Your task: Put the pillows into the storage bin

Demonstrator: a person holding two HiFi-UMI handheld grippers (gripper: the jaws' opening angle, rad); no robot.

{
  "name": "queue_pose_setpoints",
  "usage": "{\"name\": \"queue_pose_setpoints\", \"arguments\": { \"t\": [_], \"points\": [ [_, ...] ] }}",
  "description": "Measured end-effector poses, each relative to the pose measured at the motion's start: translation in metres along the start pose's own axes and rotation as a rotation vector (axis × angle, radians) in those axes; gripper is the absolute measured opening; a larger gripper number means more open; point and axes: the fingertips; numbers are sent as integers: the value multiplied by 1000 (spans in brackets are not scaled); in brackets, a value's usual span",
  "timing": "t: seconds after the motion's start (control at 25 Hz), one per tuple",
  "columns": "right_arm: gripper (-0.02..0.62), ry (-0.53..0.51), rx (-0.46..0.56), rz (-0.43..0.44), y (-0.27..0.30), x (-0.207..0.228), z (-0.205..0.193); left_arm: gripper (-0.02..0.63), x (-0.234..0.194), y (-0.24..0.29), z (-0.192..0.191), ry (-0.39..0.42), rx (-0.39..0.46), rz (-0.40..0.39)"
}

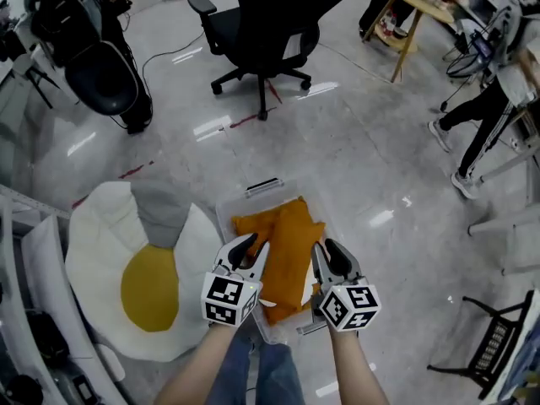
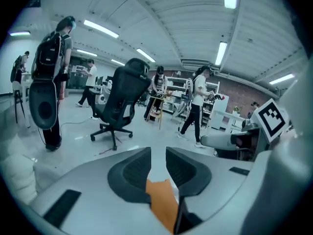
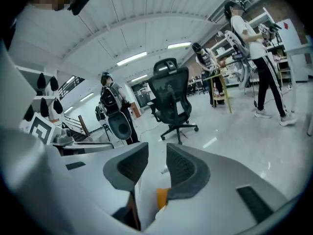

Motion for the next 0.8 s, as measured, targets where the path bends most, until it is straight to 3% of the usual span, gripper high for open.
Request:
{"name": "queue_pose_setpoints", "arguments": {
  "t": [0.24, 0.44, 0.6, 0.8],
  "points": [
    [37, -107, 127, 20, -43, -52, 128, 50, 8, -65, 125, 58, 131, 33],
    [17, -130, 210, 20, -97, -102, 200, 29, 23, -137, 211, 119, 219, 32],
    [8, -146, 277, 34, -135, -127, 236, 23, 41, -178, 249, 140, 276, 35],
    [2, -194, 333, 24, -174, -147, 257, 21, 64, -212, 266, 136, 313, 15]
  ]
}}
Point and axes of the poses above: the fingertips, and each gripper's own axes: y forward along the fingers, x to its right, z out of its top, and after that the axes turned 2 degrees about -y, right-handed
